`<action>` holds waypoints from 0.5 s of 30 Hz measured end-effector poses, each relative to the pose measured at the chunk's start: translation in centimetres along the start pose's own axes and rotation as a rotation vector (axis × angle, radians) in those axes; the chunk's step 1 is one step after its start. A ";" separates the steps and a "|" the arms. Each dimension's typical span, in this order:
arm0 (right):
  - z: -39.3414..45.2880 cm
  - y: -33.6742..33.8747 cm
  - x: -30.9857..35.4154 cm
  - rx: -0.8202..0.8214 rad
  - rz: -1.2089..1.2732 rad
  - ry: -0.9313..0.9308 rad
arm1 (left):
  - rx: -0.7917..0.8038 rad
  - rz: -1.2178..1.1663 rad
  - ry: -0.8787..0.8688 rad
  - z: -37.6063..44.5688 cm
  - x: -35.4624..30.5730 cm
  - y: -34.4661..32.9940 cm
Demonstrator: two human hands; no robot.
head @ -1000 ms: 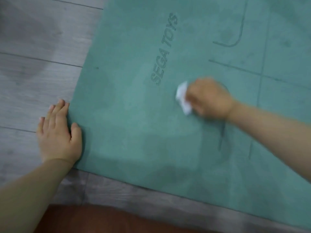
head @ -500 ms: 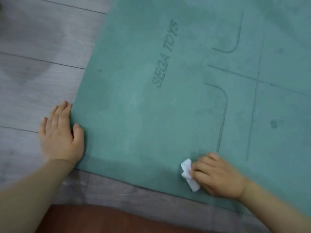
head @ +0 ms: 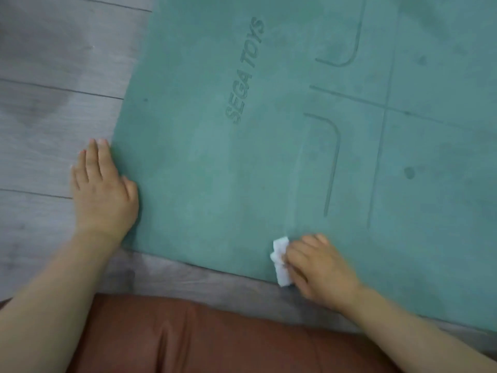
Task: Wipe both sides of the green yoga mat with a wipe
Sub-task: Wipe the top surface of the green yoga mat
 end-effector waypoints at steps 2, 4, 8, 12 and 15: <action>-1.3 -0.5 -0.6 0.068 -0.057 0.110 | -0.013 -0.075 -0.124 -0.4 -5.3 0.8; 3.0 2.0 -4.6 -0.041 -0.134 0.113 | 0.029 -0.156 -0.315 -3.5 -12.2 0.7; 13.6 11.9 -19.7 -0.430 -0.199 -0.478 | 0.198 -0.107 -0.533 -11.2 -17.9 -2.4; 14.1 12.2 -23.5 -0.513 -0.002 -0.870 | 0.294 0.005 -0.459 -11.7 -16.2 -4.7; 8.2 7.3 -13.8 -0.527 0.050 -0.596 | 0.280 -0.009 -0.482 -11.7 -16.7 -4.6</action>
Point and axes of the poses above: each hand's wrist, its own z-axis towards the middle knuckle, its own y-axis out of the back of the hand, x = y × z, the point moved 9 cm from there along z, towards the middle knuckle, and after that the axes turned 1 degree about -y, right-handed, at the moved point
